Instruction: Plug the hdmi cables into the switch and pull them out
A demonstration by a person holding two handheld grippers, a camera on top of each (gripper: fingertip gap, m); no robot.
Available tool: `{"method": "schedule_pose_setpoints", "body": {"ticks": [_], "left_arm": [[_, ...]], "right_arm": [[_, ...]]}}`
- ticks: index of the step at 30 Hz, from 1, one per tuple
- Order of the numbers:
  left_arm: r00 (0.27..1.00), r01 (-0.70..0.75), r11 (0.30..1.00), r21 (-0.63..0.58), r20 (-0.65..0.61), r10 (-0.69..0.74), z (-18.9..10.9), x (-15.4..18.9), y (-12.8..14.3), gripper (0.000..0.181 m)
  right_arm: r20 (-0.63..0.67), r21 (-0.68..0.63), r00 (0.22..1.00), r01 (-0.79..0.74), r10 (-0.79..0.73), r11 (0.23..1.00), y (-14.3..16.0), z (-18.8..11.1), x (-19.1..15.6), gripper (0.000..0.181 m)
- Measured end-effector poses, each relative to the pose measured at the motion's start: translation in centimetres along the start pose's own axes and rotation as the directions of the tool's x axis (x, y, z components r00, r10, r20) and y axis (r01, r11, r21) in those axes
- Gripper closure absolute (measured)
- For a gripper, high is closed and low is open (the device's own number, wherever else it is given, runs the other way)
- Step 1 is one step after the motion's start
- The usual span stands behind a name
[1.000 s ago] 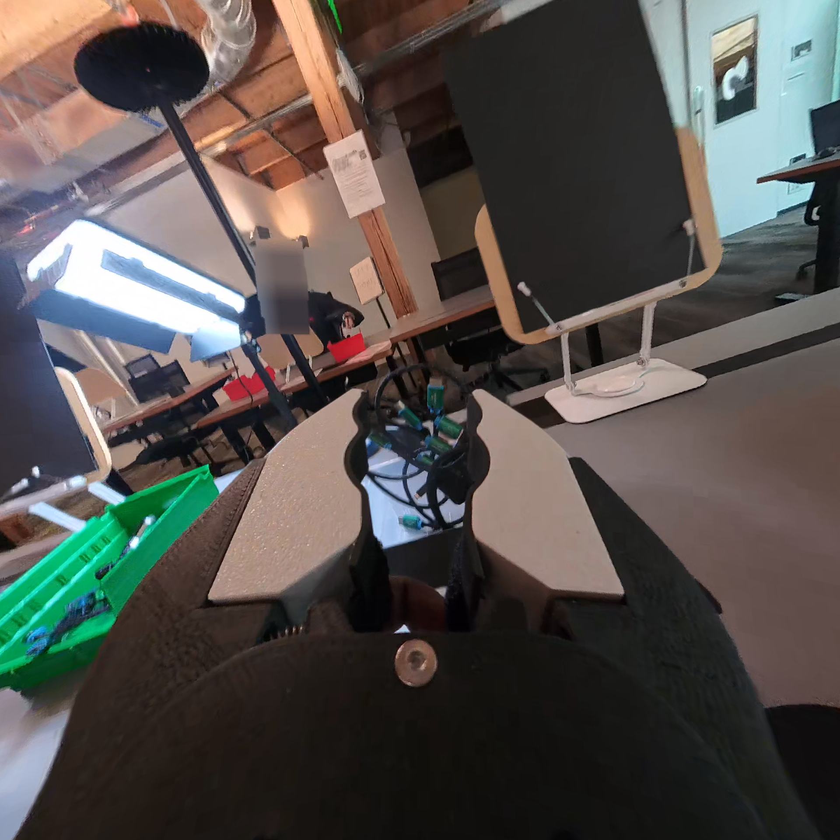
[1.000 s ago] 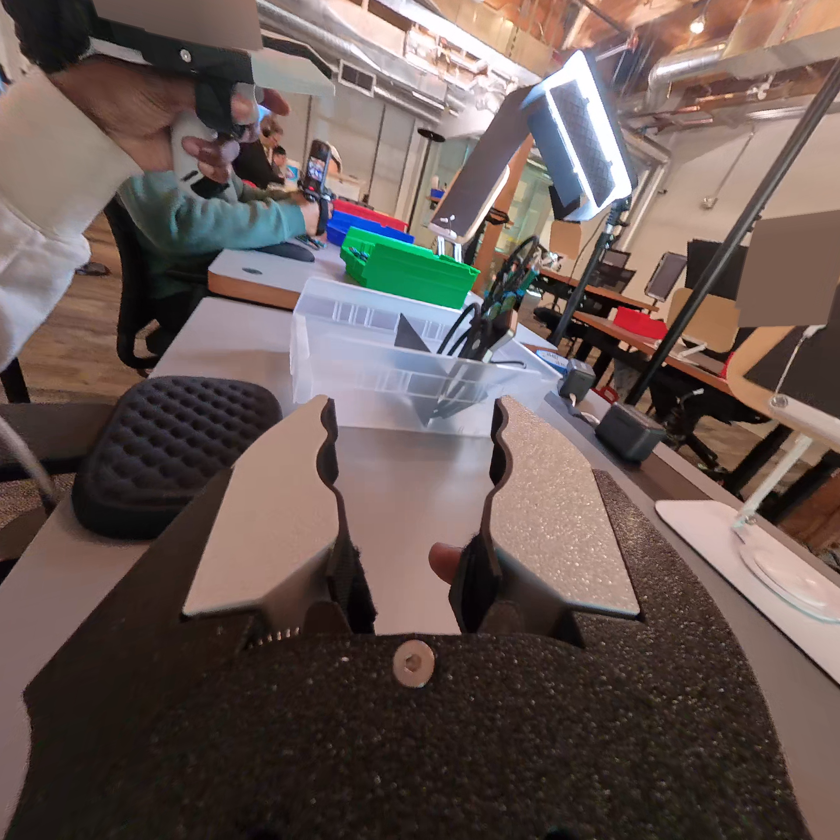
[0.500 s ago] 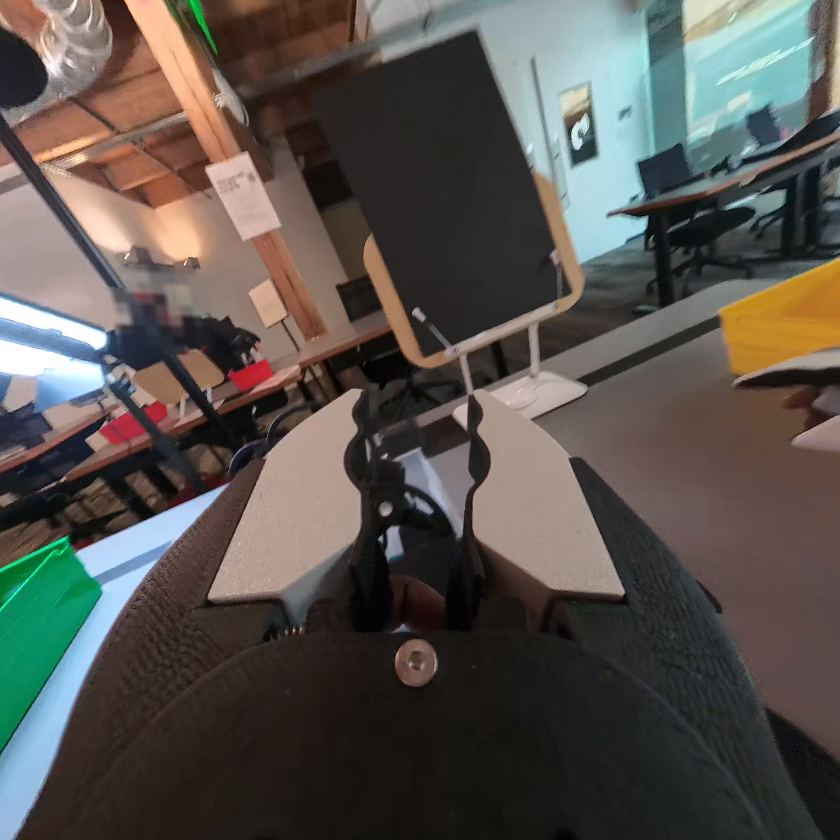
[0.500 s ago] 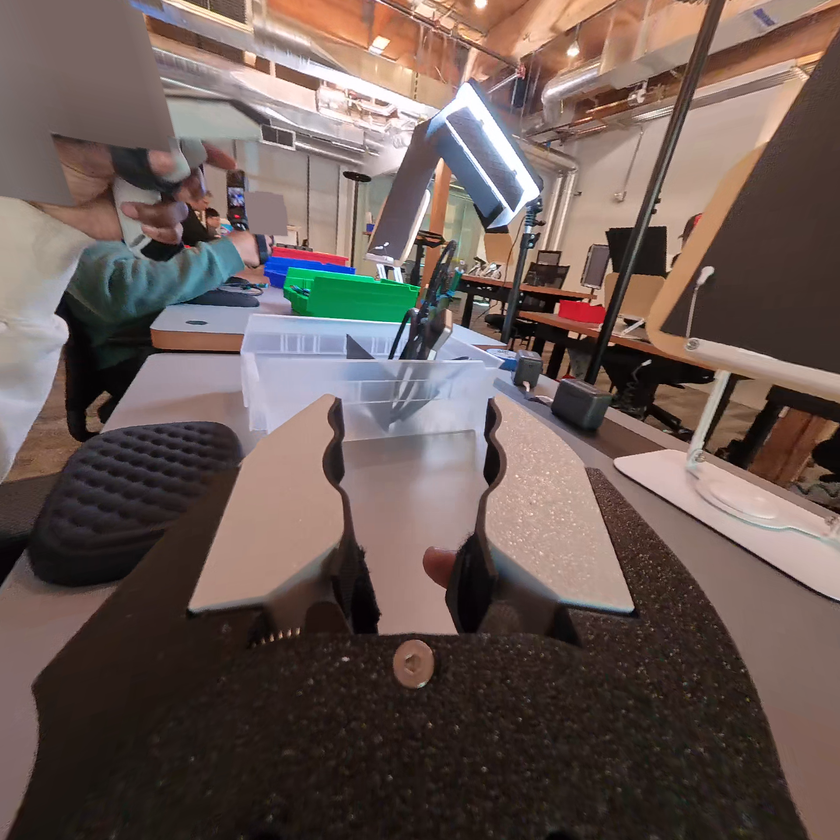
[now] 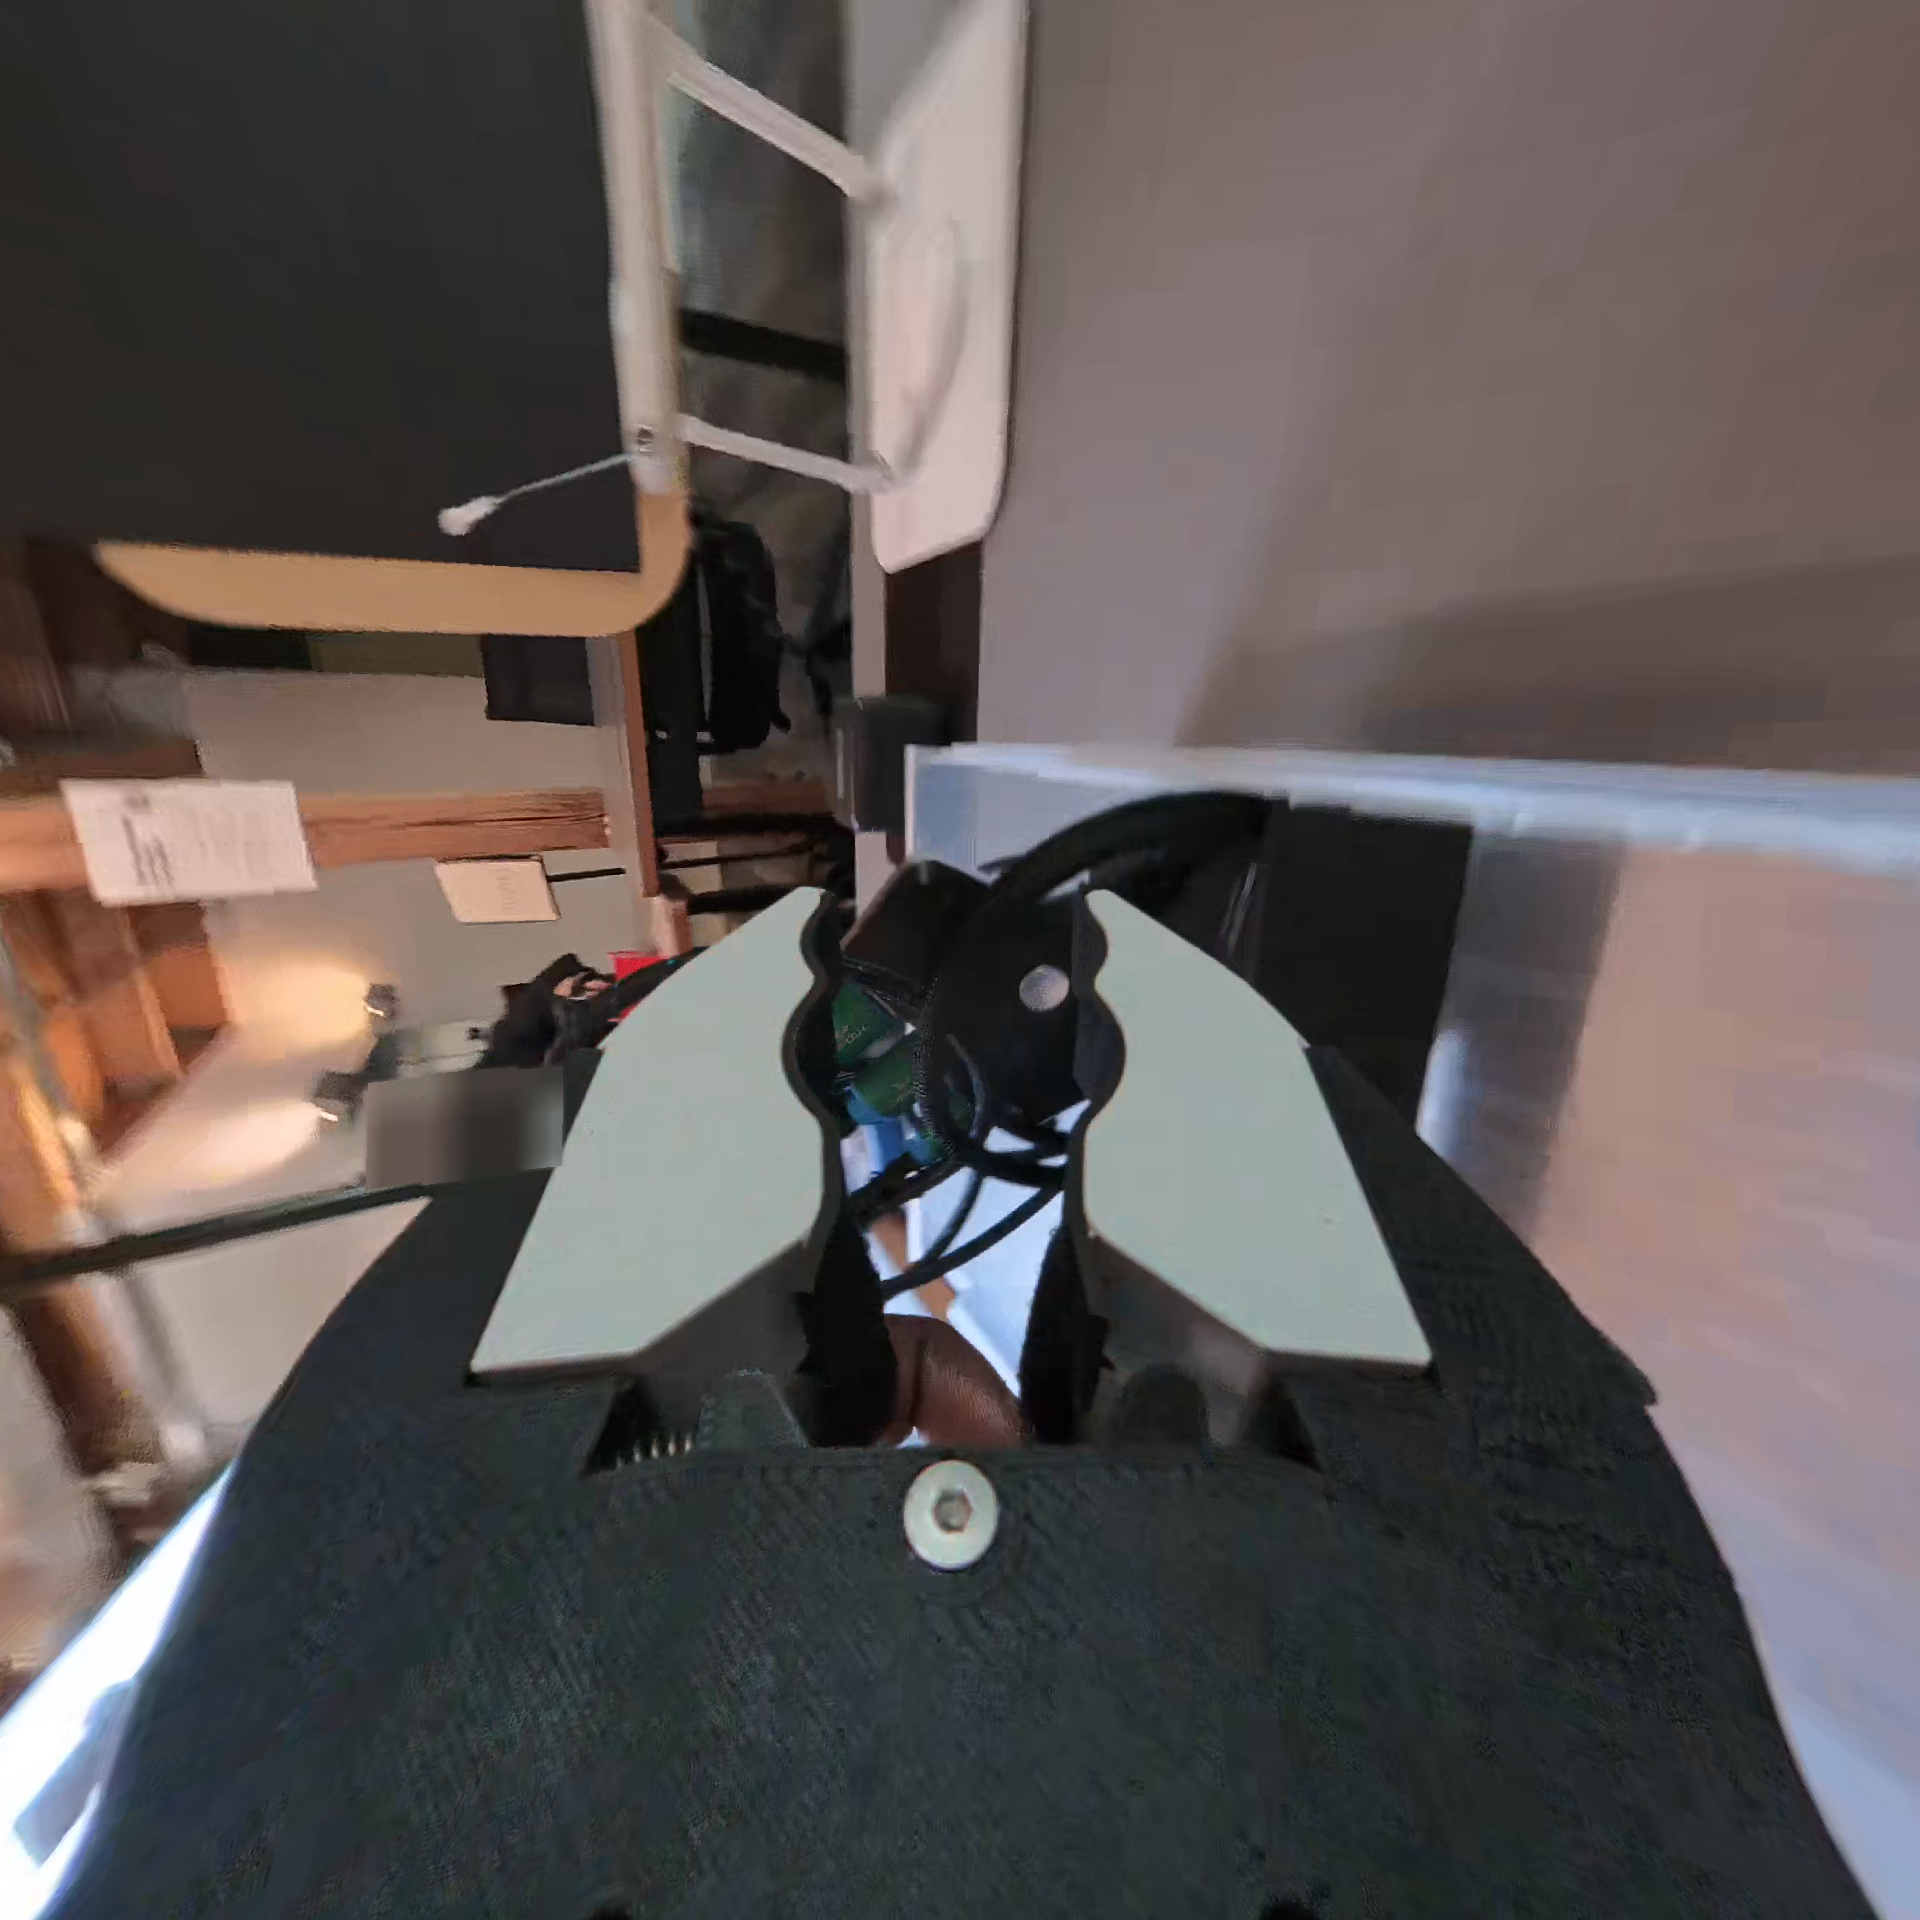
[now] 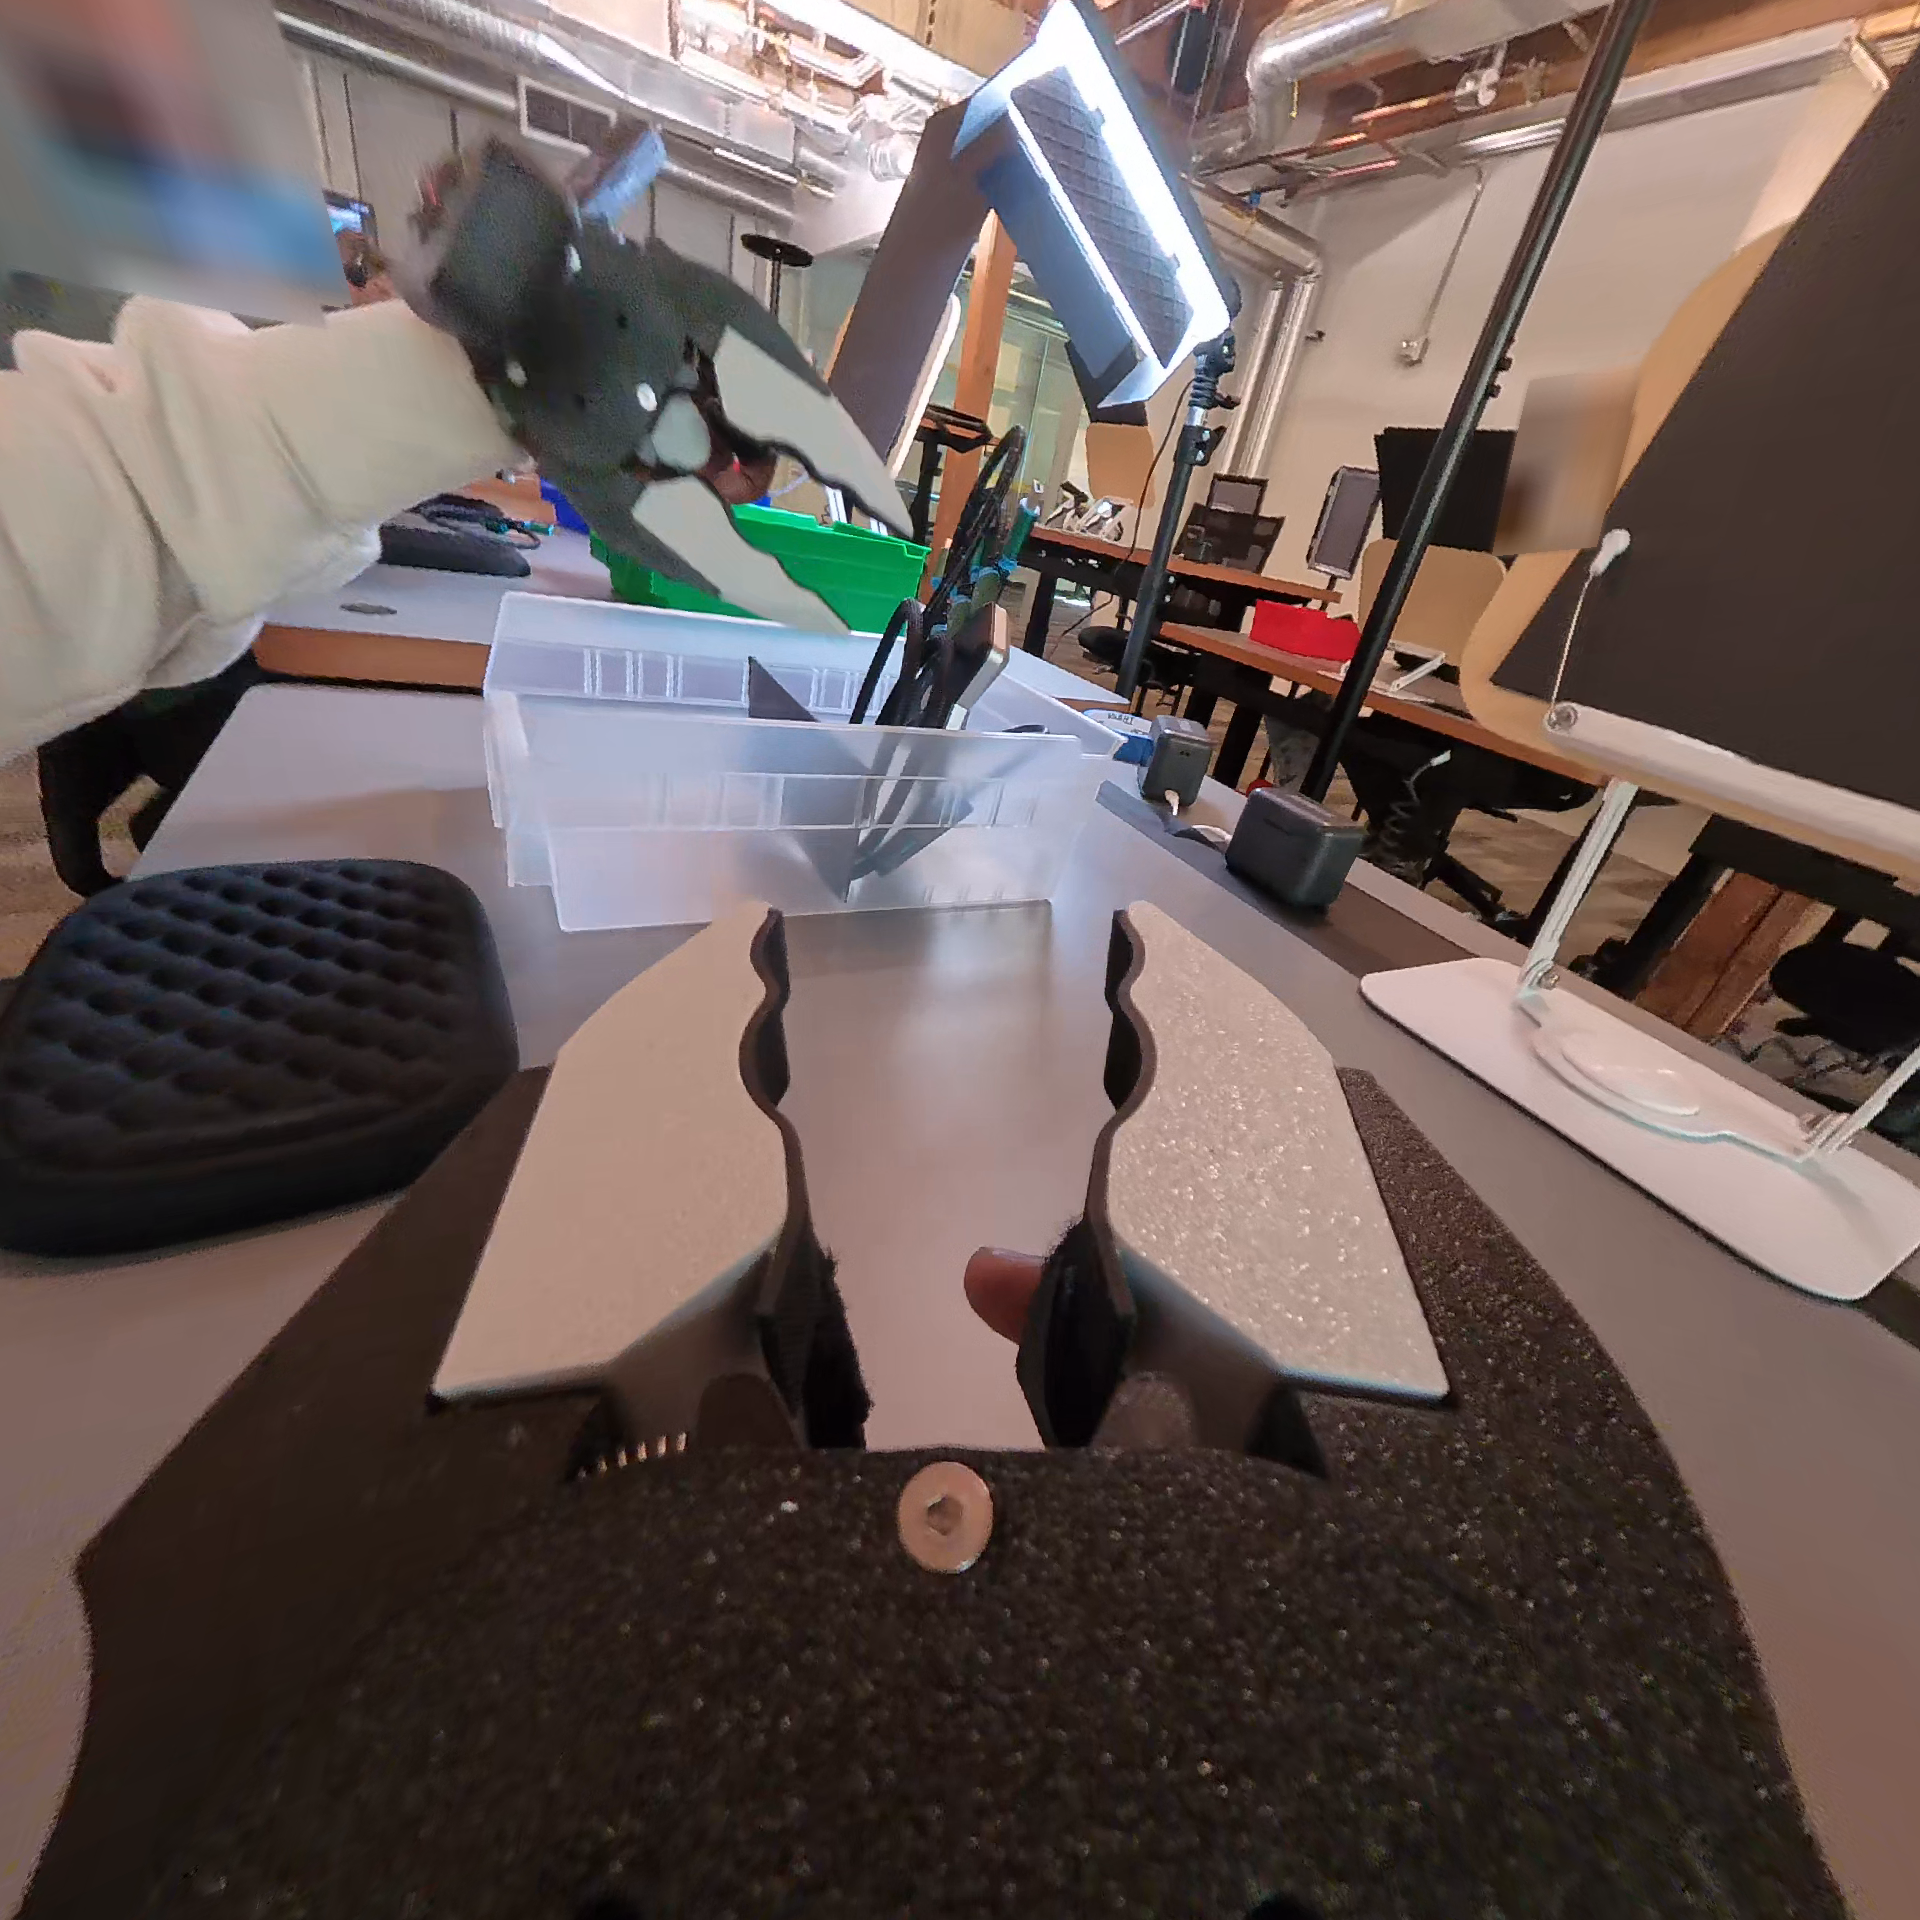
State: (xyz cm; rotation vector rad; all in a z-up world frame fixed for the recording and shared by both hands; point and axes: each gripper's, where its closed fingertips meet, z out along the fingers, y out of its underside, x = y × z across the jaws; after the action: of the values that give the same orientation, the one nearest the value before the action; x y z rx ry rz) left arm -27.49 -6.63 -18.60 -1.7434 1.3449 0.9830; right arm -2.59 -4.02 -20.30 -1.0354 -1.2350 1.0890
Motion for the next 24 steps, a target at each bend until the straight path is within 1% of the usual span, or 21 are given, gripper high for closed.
{"method": "schedule_pose_setpoints", "body": {"ticks": [2,5,6,7,8,9,11,13,15,18,22,24], "left_arm": [[0.987,-0.153,0.986,-0.06,-0.056,0.149,1.8,0.6,1.0,0.14],[0.951,-0.269,0.96,-0.085,-0.181,0.25,4.1,1.7,2.0,0.14],[0.94,-0.304,0.948,-0.098,-0.195,0.281,4.8,1.8,2.3,0.141],[0.931,-0.336,0.934,-0.117,-0.187,0.312,5.5,1.7,2.6,0.15],[0.929,-0.35,0.928,-0.131,-0.174,0.326,5.8,1.4,2.6,0.167],[0.935,-0.333,0.932,-0.144,-0.175,0.308,5.8,1.3,2.6,0.171],[0.966,-0.233,0.959,-0.161,-0.153,0.209,4.9,0.5,2.6,0.171],[0.99,-0.114,0.982,-0.148,-0.095,0.1,3.6,-0.5,3.0,0.171],[1.0,-0.016,0.993,-0.116,-0.025,0.013,2.3,-1.4,3.4,0.17],[0.997,0.063,0.995,-0.08,0.043,-0.06,0.2,-2.8,4.0,0.171],[0.983,0.15,0.989,-0.007,0.111,-0.148,-2.2,-4.9,3.9,0.173],[0.981,0.169,0.985,0.02,0.089,-0.17,-2.5,-4.6,3.7,0.173]], "right_arm": [[-0.007,0.007,1.0,-0.031,0.031,1.0,0.0,-0.1,0.2,0.123],[-0.01,0.011,0.999,-0.036,0.036,0.999,-0.1,-0.2,0.2,0.125],[-0.012,0.005,1.0,-0.028,0.028,1.0,0.0,-0.1,0.2,0.125],[-0.013,-0.002,1.0,-0.015,0.015,1.0,0.0,-0.1,0.1,0.125],[-0.016,-0.009,1.0,0.001,-0.001,1.0,0.1,-0.1,0.1,0.125],[-0.022,-0.017,1.0,0.015,-0.015,1.0,0.2,-0.1,0.1,0.125],[-0.036,-0.034,0.999,0.03,-0.031,0.999,0.5,-0.2,0.4,0.125],[-0.043,-0.034,0.999,0.019,-0.02,0.999,0.5,-0.2,0.6,0.126],[-0.039,-0.018,0.999,-0.007,0.006,1.0,0.3,-0.2,0.7,0.126],[-0.045,-0.022,0.999,-0.017,0.016,1.0,0.4,-0.3,0.8,0.127],[-0.055,-0.042,0.998,-0.005,0.003,0.999,0.7,-0.3,1.0,0.127],[-0.057,-0.051,0.998,-0.002,-0.001,0.999,0.9,-0.2,1.0,0.127]]}}
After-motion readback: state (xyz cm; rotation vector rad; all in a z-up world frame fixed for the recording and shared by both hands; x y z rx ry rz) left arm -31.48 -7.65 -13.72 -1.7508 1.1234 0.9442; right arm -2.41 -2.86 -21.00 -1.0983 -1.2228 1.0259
